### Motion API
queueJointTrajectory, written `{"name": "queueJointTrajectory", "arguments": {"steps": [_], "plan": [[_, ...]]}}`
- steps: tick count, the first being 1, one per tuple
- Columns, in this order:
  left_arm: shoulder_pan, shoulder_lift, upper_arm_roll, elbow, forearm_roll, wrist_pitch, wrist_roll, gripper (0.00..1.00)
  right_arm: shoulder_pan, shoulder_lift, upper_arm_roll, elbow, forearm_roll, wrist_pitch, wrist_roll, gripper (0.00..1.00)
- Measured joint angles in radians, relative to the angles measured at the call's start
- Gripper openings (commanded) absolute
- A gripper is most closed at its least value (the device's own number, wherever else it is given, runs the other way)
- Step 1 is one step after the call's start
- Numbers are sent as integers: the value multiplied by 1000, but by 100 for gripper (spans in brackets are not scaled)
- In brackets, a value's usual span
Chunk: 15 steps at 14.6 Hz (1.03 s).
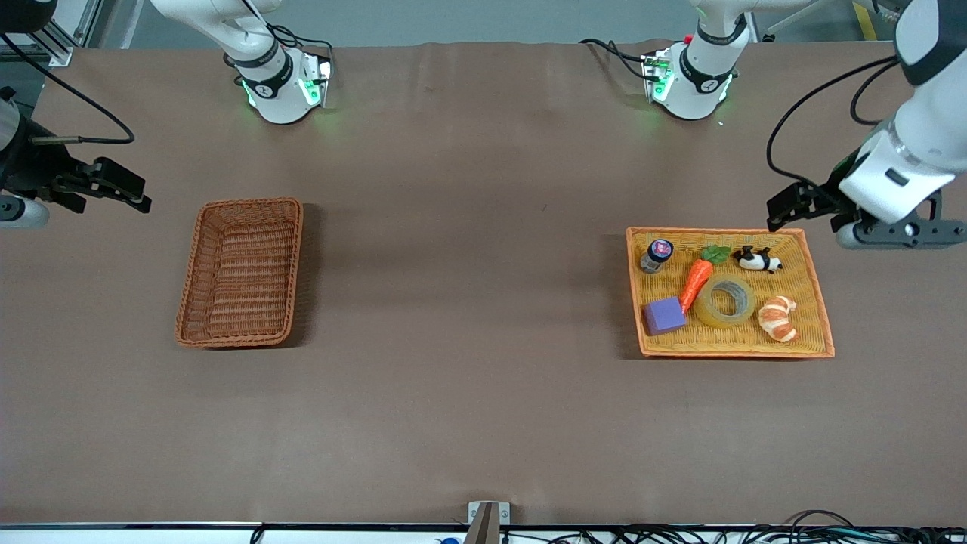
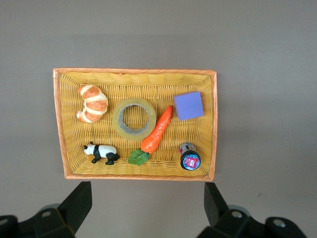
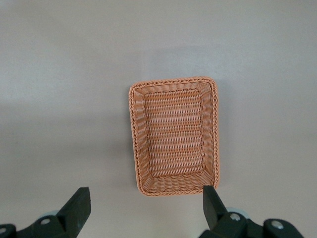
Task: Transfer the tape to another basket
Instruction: 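Reach the left gripper down to the tape roll on the yellow tray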
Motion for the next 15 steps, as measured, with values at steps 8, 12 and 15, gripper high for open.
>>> {"name": "queueJointTrajectory", "arguments": {"steps": [8, 12, 15], "plan": [[48, 229, 10, 7, 1, 76, 71, 98, 2, 0, 2, 0, 0, 0, -20, 100], [64, 338, 24, -13, 2, 101, 132, 96, 3, 0, 2, 1, 0, 0, -20, 100], [64, 405, 25, -21, 2, 122, 135, 97, 3, 0, 2, 1, 0, 1, -20, 100]]}}
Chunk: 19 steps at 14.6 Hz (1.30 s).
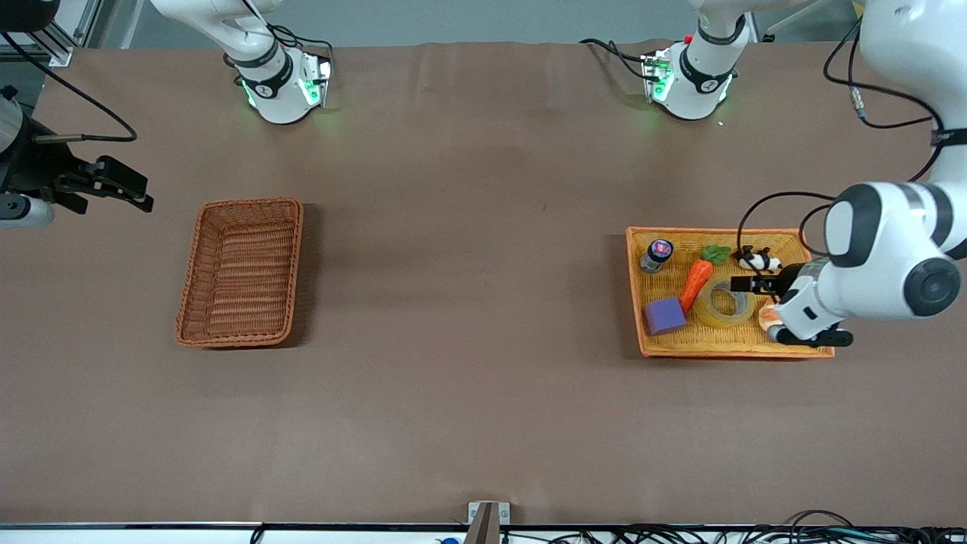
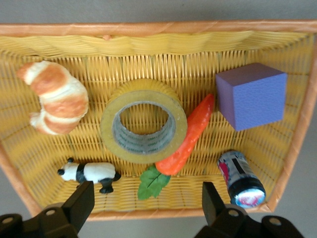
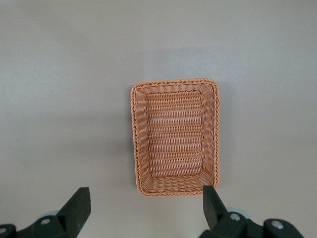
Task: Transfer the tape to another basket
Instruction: 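Reach the left gripper down to the tape roll on the yellow tray, then grasp the clear tape roll with the left gripper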
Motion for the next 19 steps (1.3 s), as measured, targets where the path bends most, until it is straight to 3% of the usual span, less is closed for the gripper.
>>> {"name": "queueJointTrajectory", "arguments": {"steps": [9, 10, 11, 12, 13, 16, 19], "plan": [[3, 106, 43, -114, 38, 249, 78, 97, 0, 0, -3, 6, -1, 0, 0, 100], [3, 106, 44, -130, 44, 262, 80, 89, 0, 0, -4, 8, -1, 0, 0, 100], [4, 106, 45, -139, 47, 268, 89, 68, 0, 0, -5, 11, -1, 0, 0, 100], [7, 106, 46, -142, 47, 270, 103, 38, 0, 0, -5, 14, -1, 0, 0, 100], [10, 106, 46, -143, 47, 270, 115, 19, 0, 0, -5, 16, -1, 0, 0, 100], [15, 106, 46, -145, 47, 285, 123, 1, -2, 0, -6, 19, -1, 1, 0, 100], [19, 105, 47, -144, 51, 295, 123, 0, -1, 0, -8, 22, -1, 1, 0, 100]]}}
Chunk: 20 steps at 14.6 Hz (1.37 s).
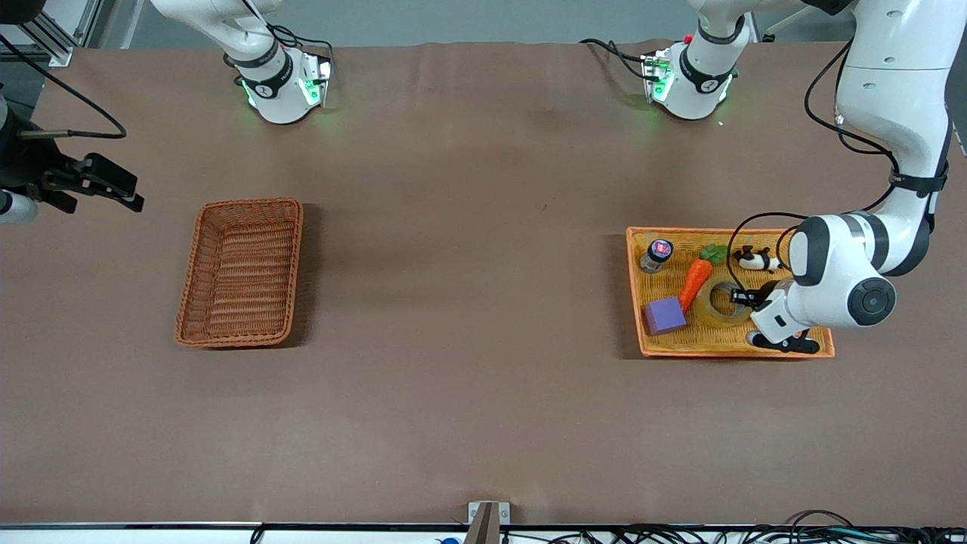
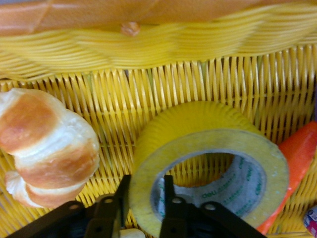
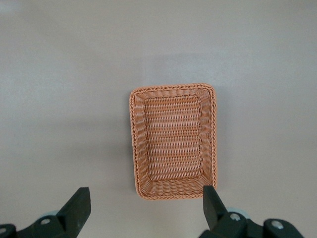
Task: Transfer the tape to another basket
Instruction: 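Grasp the clear tape roll with the left gripper, then lift the tape roll and carry it toward the wicker basket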
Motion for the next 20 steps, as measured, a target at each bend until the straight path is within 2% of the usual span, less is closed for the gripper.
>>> {"name": "queueJointTrajectory", "arguments": {"steps": [3, 5, 7, 9, 12, 16, 20], "plan": [[10, -15, 0, 10, 0, 10, 1, 0, 1, 0, 1, 3, 0, 0, 0, 100], [12, -62, -11, 22, 0, 0, 1, 0, 0, 0, 0, 3, 0, 0, 0, 100], [15, -133, -62, 29, 0, -39, -34, 0, 0, 0, 0, 3, 0, -1, 0, 100], [14, -198, -158, 29, 0, -70, -138, 1, 0, 0, 0, 3, -1, -1, 0, 100], [4, -220, -326, 24, 37, -93, -299, 1, 0, 0, 0, 3, -1, -1, -1, 100], [-12, -178, -539, 51, 64, -91, -512, 0, 0, 0, 0, 3, -2, -2, -66, 100], [-56, -72, -727, 164, 130, -91, -678, 0, -1, 0, -1, 3, -2, -3, -79, 100]]}}
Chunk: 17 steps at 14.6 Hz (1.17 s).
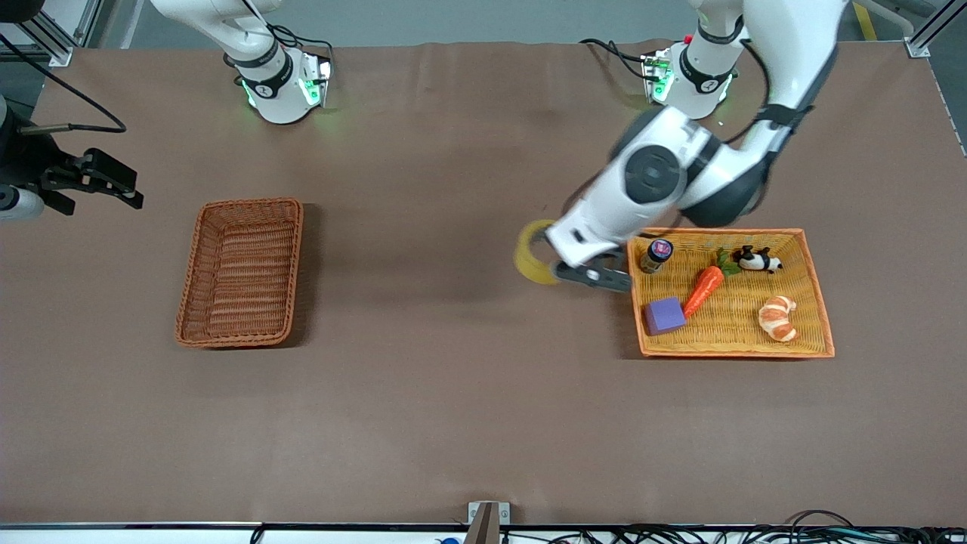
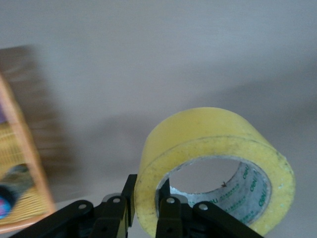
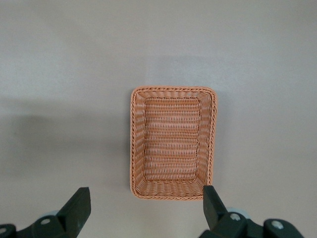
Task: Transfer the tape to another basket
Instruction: 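Lift the tape roll and carry it toward the wicker basket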
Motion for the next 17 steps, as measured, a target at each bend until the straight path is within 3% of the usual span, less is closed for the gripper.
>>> {"name": "queueJointTrajectory", "arguments": {"steps": [2, 5, 6, 10, 11, 13, 17], "plan": [[-63, 85, -33, 87, 23, 0, -12, 0, -1, 0, -2, 0, 0, 0, -1, 100], [-215, 253, -19, 252, 84, 1, -15, 1, -2, 0, -3, 0, 0, 0, -1, 100], [-280, 303, 15, 307, 95, 2, -16, 1, -2, 0, -4, 0, 0, 0, -1, 100], [-581, 455, 276, 505, 101, 26, -17, 4, -8, 1, -11, 0, 0, 0, -4, 100], [-629, 492, 314, 552, 101, 31, -19, 4, -10, 2, -12, 0, 0, 0, -6, 100], [-664, 539, 330, 615, 83, 49, -36, 6, -12, 6, -13, 0, 0, 0, -8, 100], [-650, 549, 344, 647, -38, 121, -46, 6, -12, 10, -12, 0, 0, 0, -8, 100]]}}
